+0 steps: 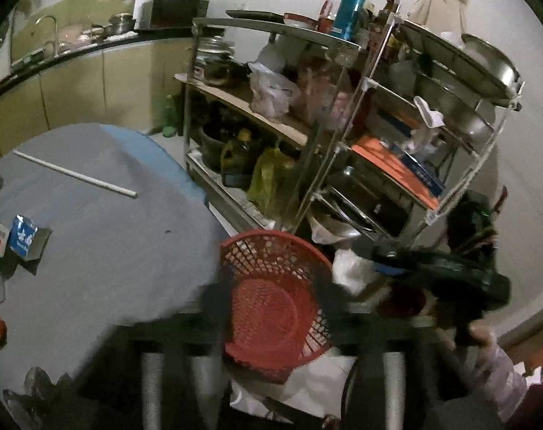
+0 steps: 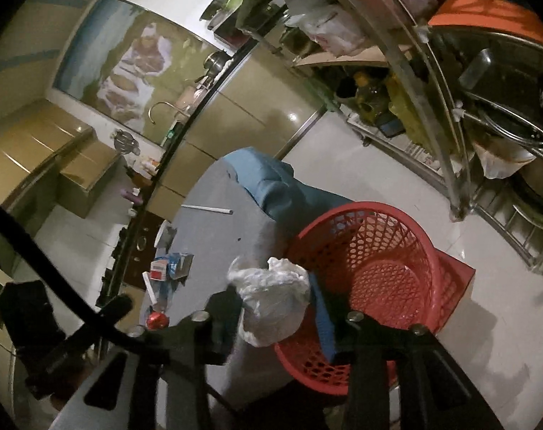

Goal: Collect trash

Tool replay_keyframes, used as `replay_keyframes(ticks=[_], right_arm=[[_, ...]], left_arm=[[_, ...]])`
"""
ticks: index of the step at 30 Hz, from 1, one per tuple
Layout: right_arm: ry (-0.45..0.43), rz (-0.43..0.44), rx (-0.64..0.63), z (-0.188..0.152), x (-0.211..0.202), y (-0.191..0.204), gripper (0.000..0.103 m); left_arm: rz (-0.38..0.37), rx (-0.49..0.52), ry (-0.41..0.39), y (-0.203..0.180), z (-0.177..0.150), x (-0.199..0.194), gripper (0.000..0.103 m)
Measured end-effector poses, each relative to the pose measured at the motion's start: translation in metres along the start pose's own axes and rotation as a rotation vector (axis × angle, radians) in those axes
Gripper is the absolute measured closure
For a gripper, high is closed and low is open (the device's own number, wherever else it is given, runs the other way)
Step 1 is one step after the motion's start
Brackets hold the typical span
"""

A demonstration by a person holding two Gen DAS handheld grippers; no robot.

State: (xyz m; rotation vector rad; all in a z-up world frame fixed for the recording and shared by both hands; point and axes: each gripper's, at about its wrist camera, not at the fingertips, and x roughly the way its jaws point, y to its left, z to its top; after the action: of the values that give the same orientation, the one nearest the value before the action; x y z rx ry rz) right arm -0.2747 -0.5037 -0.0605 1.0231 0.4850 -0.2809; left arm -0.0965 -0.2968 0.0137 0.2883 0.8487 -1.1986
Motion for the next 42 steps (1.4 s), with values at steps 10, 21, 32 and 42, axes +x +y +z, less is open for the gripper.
replay_keyframes(ticks=[10, 21, 32, 42], right_arm=[[-0.065, 0.039, 0.008, 0.002, -0.006, -0.003, 0.041], [0.138, 0.109, -0.163, -0.024, 0.069, 0.061, 0.041], [0.498, 0.319, -0.7, -0.154, 0.179, 0.26, 0.04], [0.621, 0.066, -0.842, -0.24, 0.264, 0.263, 0.052]], left_arm=[[0.164, -0.054, -0.058, 0.044, -0.026, -0.052, 0.036], [0.594, -0.403, -0.083, 0.181, -0.151, -0.198, 0.034], [0.597, -0.619, -0.087, 0.238, -0.218, -0.221, 0.034], [0.563, -0.722, -0.074, 0.257, -0.247, -0.219, 0.034]])
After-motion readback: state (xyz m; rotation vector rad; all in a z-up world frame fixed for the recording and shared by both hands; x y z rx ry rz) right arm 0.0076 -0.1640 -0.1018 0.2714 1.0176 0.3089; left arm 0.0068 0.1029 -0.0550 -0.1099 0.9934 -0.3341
